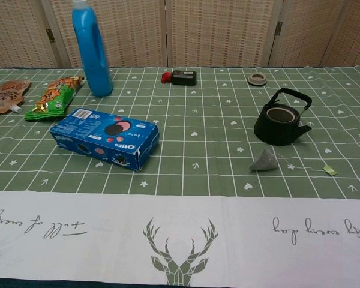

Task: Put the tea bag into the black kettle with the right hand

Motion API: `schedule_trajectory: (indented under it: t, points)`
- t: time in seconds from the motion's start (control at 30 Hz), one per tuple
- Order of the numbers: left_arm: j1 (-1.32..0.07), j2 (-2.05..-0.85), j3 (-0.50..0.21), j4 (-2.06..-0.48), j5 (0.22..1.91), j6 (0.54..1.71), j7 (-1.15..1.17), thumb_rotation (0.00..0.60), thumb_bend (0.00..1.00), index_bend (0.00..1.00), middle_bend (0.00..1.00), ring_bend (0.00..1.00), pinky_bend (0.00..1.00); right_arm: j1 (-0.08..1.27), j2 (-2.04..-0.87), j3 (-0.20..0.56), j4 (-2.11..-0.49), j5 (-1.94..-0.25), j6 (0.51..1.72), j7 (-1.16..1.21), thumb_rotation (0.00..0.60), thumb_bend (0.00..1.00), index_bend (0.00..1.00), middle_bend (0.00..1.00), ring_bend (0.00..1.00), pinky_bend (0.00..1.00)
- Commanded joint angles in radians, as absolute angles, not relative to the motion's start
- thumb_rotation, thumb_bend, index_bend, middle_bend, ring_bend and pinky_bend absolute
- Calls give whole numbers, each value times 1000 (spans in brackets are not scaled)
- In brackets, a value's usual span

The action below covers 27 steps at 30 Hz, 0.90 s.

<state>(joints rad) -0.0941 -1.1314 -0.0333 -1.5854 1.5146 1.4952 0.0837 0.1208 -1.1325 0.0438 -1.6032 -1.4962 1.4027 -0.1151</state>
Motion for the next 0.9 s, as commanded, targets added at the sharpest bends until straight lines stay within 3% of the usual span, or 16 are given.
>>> schedule_trajectory:
  t: [0.03, 0.33, 0.53, 0.77, 0.9]
  points:
    - [-98, -1129, -31, -1584, 1513, 1484, 84, 600, 342, 0, 46, 59, 130, 121, -1130, 44, -1604, -1491, 1399, -113, 600, 155, 0, 0, 0, 0]
    - [-103, -1130, -30, -1585, 1514, 1475, 90, 600, 342, 0, 46, 60, 136, 138, -1119, 15, -1606, -1559, 1380, -50, 600, 155, 12, 0, 0, 0]
    - [-101, -1114, -38, -1588, 1506, 1480, 32, 600, 342, 0, 46, 59, 135, 251, -1089, 2, -1648, -1617, 1215, -102, 600, 154, 151, 0, 0, 0]
    - [-108, -1114, -29, -1577, 1502, 1452, 39, 600, 342, 0, 46, 57, 132, 362, -1089, 54, -1726, -1493, 1031, -190, 600, 160, 305, 0, 0, 0]
    - [-112, -1114, -32, -1578, 1489, 1440, 33, 600, 342, 0, 46, 56, 131, 408, -1097, 68, -1725, -1460, 969, -189, 600, 279, 382, 0, 0, 0]
